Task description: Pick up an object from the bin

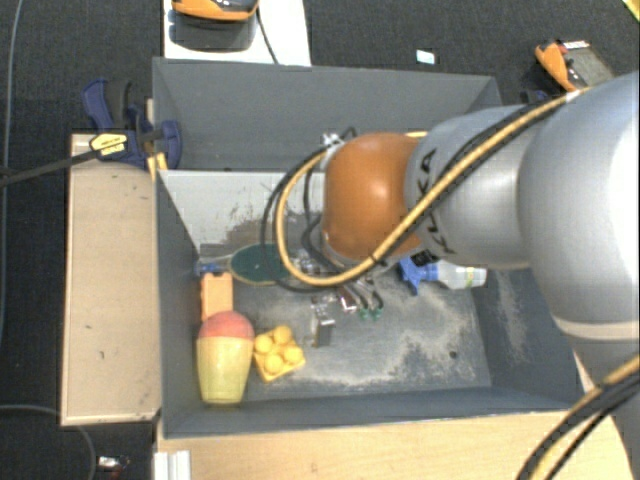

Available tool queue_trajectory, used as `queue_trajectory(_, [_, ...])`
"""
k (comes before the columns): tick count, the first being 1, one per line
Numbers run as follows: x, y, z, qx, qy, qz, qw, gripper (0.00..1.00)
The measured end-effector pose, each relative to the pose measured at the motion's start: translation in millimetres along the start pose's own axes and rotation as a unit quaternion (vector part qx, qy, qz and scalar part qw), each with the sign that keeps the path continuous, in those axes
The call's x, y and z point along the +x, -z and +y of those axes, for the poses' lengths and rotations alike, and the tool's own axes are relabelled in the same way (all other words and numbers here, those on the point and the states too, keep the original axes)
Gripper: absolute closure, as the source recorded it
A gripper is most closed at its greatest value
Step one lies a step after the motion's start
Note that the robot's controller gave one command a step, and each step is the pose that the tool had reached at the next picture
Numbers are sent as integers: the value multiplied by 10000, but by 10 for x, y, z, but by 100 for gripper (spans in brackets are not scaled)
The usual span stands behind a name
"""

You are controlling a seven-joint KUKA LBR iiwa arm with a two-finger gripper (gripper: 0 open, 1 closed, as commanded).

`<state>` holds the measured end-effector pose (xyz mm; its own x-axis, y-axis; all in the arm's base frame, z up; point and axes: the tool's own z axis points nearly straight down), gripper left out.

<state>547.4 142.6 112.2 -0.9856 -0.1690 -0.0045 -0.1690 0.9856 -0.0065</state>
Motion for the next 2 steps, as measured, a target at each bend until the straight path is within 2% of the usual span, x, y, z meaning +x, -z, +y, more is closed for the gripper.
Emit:
queue_trajectory(1, [473,-430,767,-5,657,-19,9978,0])
queue_trajectory(2, [599,-402,629,47,941,-27,9956,100])
